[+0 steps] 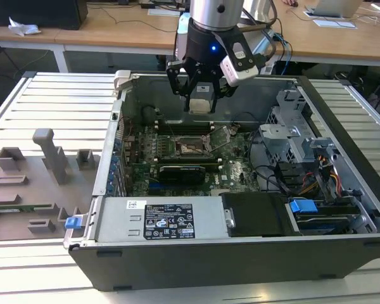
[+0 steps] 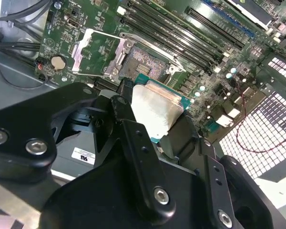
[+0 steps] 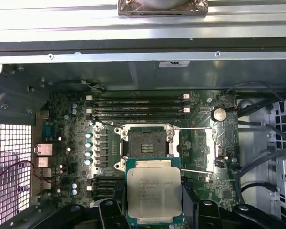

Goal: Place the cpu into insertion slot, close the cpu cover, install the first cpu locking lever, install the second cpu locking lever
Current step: 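Place the cpu into insertion slot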

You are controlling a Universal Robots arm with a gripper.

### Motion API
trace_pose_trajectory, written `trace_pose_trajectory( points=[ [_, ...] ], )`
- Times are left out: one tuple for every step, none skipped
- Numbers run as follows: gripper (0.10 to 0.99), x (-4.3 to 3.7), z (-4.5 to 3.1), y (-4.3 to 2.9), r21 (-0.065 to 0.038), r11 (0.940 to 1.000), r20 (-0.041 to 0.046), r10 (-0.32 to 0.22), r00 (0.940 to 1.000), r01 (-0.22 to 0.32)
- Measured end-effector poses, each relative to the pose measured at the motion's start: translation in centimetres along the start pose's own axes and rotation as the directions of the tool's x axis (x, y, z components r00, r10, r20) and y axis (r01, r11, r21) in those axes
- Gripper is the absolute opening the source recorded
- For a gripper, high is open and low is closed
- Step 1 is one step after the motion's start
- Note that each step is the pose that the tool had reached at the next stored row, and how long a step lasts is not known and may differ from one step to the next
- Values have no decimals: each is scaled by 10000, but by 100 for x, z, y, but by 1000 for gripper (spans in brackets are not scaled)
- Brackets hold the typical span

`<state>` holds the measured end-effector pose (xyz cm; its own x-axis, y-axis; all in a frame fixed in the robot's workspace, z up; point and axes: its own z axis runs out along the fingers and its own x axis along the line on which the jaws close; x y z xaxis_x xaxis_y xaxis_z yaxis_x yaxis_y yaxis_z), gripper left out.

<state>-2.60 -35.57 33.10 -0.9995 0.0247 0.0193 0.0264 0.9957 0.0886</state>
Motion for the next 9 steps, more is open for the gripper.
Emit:
trace_pose_trajectory(
  points=[
    [545, 0, 5, 0, 0, 10000, 0, 1, 10000, -1],
    [545, 0, 11, -1, 0, 10000, 0, 0, 10000, 0],
    [545, 0, 16, -1, 1, 10000, 0, 1, 10000, -1],
    [545, 0, 23, -2, 0, 10000, 0, 1, 10000, -1],
    [545, 0, 29, -3, 0, 10000, 0, 1, 10000, -1],
    [545, -1, 38, -4, 0, 10000, 0, 0, 10000, 0],
    [545, -1, 44, -4, 0, 10000, 1, 0, 10000, 0],
    [545, -1, 51, -5, -1, 10000, 1, 0, 10000, 0],
    [545, -1, 59, -5, 0, 10000, 0, 0, 10000, 0]
  ],
)
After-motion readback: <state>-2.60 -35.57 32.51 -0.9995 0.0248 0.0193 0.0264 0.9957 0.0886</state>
